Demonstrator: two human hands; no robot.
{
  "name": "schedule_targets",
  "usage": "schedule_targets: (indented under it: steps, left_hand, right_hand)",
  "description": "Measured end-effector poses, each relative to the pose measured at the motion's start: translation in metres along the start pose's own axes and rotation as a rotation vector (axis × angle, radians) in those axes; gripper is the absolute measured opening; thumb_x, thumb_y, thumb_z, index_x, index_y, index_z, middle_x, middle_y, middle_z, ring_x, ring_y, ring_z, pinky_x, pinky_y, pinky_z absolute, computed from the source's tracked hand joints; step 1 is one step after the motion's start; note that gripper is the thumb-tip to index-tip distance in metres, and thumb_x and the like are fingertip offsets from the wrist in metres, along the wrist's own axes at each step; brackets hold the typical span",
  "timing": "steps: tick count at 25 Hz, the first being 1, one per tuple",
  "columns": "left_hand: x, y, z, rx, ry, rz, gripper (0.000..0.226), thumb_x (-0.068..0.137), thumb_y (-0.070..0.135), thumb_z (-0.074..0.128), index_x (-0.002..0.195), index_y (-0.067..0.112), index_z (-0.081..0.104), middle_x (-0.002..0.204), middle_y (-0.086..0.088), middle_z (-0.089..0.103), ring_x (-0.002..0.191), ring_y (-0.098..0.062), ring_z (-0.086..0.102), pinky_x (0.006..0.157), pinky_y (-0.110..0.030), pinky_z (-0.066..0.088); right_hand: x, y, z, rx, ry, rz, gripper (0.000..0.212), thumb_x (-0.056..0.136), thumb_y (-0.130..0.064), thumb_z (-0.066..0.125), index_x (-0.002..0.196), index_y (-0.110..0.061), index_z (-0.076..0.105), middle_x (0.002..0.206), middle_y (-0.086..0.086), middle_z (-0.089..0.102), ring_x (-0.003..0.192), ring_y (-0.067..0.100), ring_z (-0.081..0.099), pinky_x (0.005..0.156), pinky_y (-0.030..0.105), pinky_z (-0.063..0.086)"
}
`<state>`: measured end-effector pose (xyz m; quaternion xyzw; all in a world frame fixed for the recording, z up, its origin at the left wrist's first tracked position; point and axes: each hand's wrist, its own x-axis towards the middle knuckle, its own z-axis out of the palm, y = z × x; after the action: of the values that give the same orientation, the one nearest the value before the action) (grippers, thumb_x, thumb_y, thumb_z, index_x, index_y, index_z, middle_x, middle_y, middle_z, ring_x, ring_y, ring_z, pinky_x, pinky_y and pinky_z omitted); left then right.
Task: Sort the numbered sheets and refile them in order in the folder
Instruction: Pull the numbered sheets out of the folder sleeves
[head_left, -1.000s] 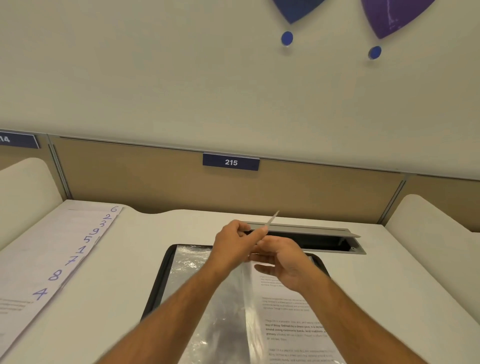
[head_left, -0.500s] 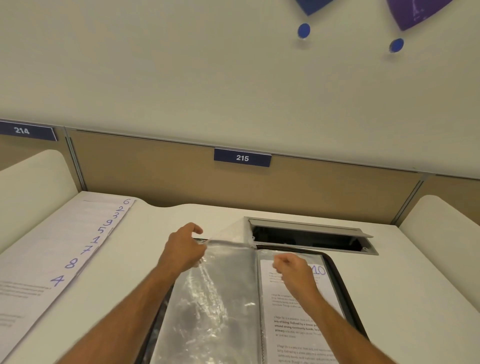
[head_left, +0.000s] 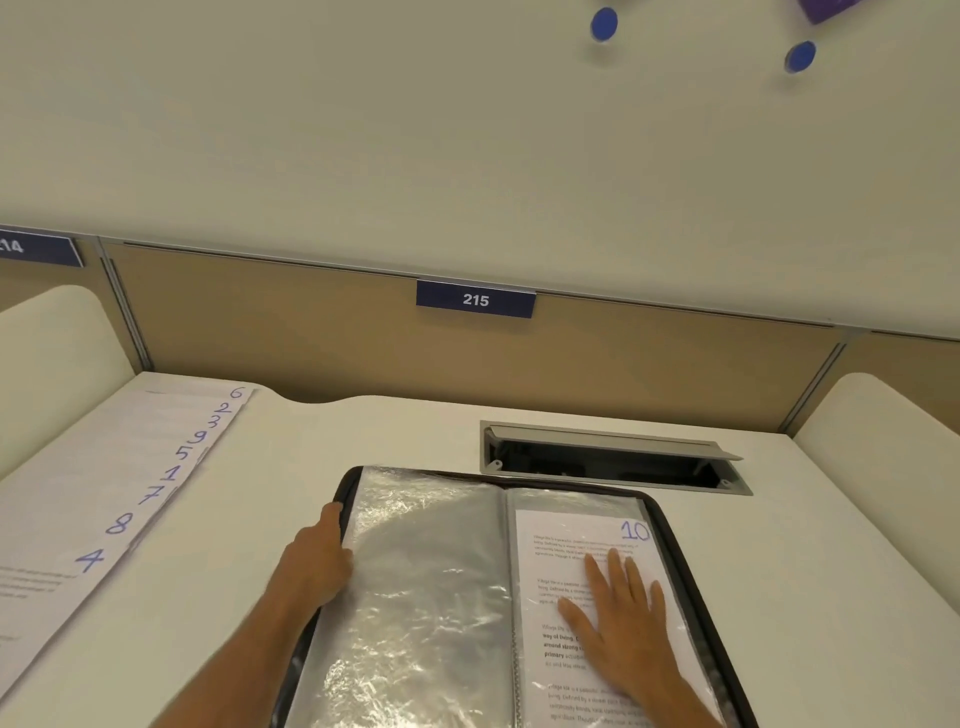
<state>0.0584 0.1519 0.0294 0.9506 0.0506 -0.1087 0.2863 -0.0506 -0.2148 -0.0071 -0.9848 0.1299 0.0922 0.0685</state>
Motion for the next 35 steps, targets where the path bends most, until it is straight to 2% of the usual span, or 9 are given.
schedule_targets:
  steps: [4, 9, 14, 17, 21, 27, 29, 31, 35]
  left_hand:
    - [-0.007, 0.007, 0.002, 0.207, 0.041, 0.008, 0.058, 0.083, 0.017, 0.055, 0.137, 0.023, 0.034, 0.094, 0.004, 0.056, 0.086, -0.019, 0.058, 0.071, -0.032, 0.048]
    - [-0.005, 0.049, 0.032, 0.238, 0.206, 0.321, 0.053, 0.088, 0.021, 0.057, 0.139, 0.028, 0.045, 0.132, 0.008, 0.054, 0.117, -0.017, 0.05, 0.097, -0.034, 0.041]
    - [-0.02, 0.114, 0.104, 0.151, 0.1, 0.485, 0.059, 0.097, 0.057, 0.043, 0.15, 0.036, 0.028, 0.158, 0.013, 0.028, 0.147, -0.013, 0.021, 0.124, -0.044, 0.012]
    - [-0.012, 0.115, 0.139, 0.31, 0.033, 0.466, 0.076, 0.093, 0.074, 0.024, 0.158, 0.037, 0.01, 0.166, 0.006, -0.004, 0.154, -0.022, -0.009, 0.121, -0.054, -0.013]
    - [-0.01, 0.104, 0.151, 0.36, 0.039, 0.5, 0.072, 0.093, 0.079, 0.027, 0.147, 0.036, 0.045, 0.158, -0.005, 0.036, 0.147, -0.031, 0.032, 0.112, -0.06, 0.012]
    - [-0.008, 0.101, 0.156, 0.374, 0.1, 0.516, 0.067, 0.092, 0.077, 0.033, 0.143, 0.036, 0.051, 0.152, -0.005, 0.046, 0.14, -0.031, 0.044, 0.11, -0.058, 0.018]
    - [-0.008, 0.101, 0.157, 0.375, 0.092, 0.513, 0.068, 0.092, 0.077, 0.034, 0.143, 0.036, 0.051, 0.152, -0.006, 0.045, 0.14, -0.031, 0.044, 0.11, -0.058, 0.018]
    - [-0.008, 0.102, 0.158, 0.365, 0.096, 0.512, 0.068, 0.092, 0.077, 0.034, 0.143, 0.036, 0.05, 0.153, -0.006, 0.045, 0.14, -0.031, 0.043, 0.11, -0.059, 0.018]
    - [-0.008, 0.102, 0.159, 0.362, 0.111, 0.512, 0.068, 0.092, 0.077, 0.033, 0.144, 0.036, 0.049, 0.154, -0.005, 0.044, 0.142, -0.031, 0.041, 0.11, -0.059, 0.017]
  right_hand:
    - [0.003, 0.01, -0.004, -0.032, 0.061, -0.028, 0.093, 0.079, -0.084, -0.002, 0.158, -0.036, 0.01, 0.168, -0.002, 0.004, 0.155, 0.021, 0.003, 0.123, 0.048, 0.002]
    - [0.034, 0.019, -0.029, -0.079, 0.129, -0.066, 0.061, 0.098, -0.062, 0.016, 0.144, -0.032, 0.044, 0.146, -0.007, 0.045, 0.131, 0.014, 0.042, 0.11, 0.036, 0.035]
    - [0.079, 0.015, -0.047, -0.011, 0.136, -0.077, 0.03, 0.1, -0.05, 0.047, 0.116, -0.029, 0.062, 0.127, -0.009, 0.059, 0.113, 0.008, 0.051, 0.104, 0.026, 0.043]
    - [0.1, 0.014, -0.052, 0.061, 0.125, -0.091, 0.035, 0.099, -0.046, 0.052, 0.13, -0.028, 0.055, 0.142, -0.007, 0.052, 0.127, 0.012, 0.047, 0.112, 0.029, 0.036]
    - [0.12, 0.013, -0.058, 0.004, 0.005, -0.098, 0.063, 0.104, -0.04, 0.047, 0.158, -0.027, 0.019, 0.165, -0.002, 0.023, 0.152, 0.022, 0.022, 0.123, 0.04, 0.014]
    - [0.121, 0.007, -0.062, -0.111, 0.176, -0.157, 0.045, 0.102, -0.038, 0.051, 0.146, -0.029, 0.046, 0.143, -0.006, 0.055, 0.133, 0.017, 0.05, 0.118, 0.035, 0.029]
    - [0.118, 0.005, -0.061, -0.117, 0.226, -0.23, 0.038, 0.095, -0.034, 0.065, 0.131, -0.024, 0.064, 0.13, -0.003, 0.065, 0.122, 0.02, 0.057, 0.114, 0.04, 0.035]
    - [0.118, 0.007, -0.058, -0.177, 0.303, -0.301, 0.028, 0.069, -0.034, 0.09, 0.092, -0.022, 0.078, 0.098, -0.001, 0.075, 0.092, 0.022, 0.068, 0.093, 0.043, 0.053]
    - [0.119, 0.005, -0.06, -0.247, 0.37, -0.367, 0.041, 0.038, -0.03, 0.101, 0.067, -0.021, 0.072, 0.074, -0.002, 0.07, 0.067, 0.022, 0.068, 0.072, 0.039, 0.06]
